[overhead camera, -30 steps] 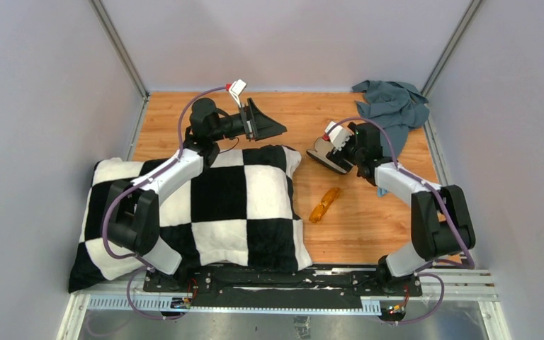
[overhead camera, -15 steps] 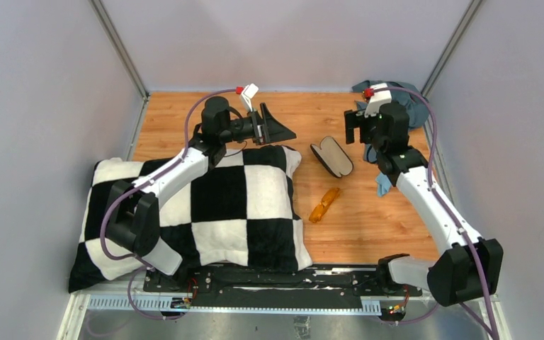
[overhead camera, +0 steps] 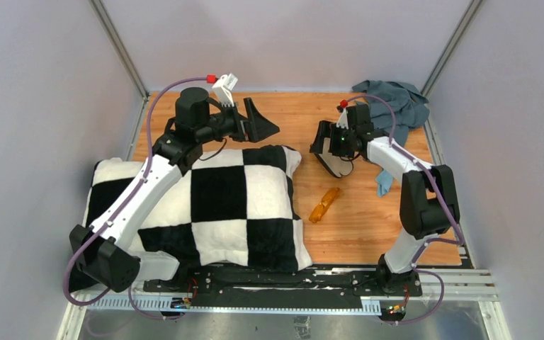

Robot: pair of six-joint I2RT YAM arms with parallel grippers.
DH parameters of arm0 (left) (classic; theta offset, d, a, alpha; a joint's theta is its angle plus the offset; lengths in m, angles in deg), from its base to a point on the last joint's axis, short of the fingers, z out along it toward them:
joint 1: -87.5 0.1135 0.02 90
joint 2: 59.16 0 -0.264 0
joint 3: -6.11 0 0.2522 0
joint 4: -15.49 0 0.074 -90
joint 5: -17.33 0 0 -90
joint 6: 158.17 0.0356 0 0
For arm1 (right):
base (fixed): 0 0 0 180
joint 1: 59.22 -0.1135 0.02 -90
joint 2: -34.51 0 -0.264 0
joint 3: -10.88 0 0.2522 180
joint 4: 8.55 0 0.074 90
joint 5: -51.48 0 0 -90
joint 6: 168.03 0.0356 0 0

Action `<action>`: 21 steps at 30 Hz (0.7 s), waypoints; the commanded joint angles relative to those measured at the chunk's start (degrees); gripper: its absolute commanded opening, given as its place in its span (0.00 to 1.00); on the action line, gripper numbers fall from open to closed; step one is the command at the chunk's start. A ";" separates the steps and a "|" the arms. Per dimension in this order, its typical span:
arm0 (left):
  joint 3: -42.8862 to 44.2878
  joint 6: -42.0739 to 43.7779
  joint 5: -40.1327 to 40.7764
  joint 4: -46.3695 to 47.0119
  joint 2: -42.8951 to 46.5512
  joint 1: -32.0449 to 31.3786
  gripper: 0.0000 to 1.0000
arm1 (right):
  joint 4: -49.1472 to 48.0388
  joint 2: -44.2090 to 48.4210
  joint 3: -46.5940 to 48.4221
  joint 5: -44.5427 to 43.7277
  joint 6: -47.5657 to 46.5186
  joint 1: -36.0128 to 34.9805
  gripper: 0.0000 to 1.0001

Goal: Organize the sunglasses
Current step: Adjust the sunglasses case at the center of the board.

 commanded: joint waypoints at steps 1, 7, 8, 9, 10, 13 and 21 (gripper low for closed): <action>-0.77 2.25 2.86 -6.37 1.49 -0.01 1.00 | 0.45 -3.17 3.13 2.77 3.64 -1.05 1.00; -2.46 1.23 1.86 -4.60 1.69 -0.06 1.00 | 1.66 -3.24 -0.26 5.35 3.16 -1.23 1.00; -2.47 1.03 1.71 -4.26 1.55 -0.06 1.00 | 1.77 -2.72 -1.29 5.25 3.00 -1.24 1.00; -2.54 0.81 1.51 -3.94 1.37 -0.06 1.00 | 1.80 -2.04 -2.59 5.09 2.81 -1.23 1.00; -2.61 0.56 1.28 -3.57 1.21 -0.02 1.00 | 1.74 -1.38 -3.65 4.73 2.49 -1.23 1.00; -3.06 -0.33 0.51 -2.17 0.87 -0.09 1.00 | 2.75 0.25 -5.50 2.94 1.38 -1.14 1.00; -2.43 1.92 0.71 -4.32 1.87 -0.01 1.00 | 5.81 0.21 -4.92 -3.68 -1.51 1.78 1.00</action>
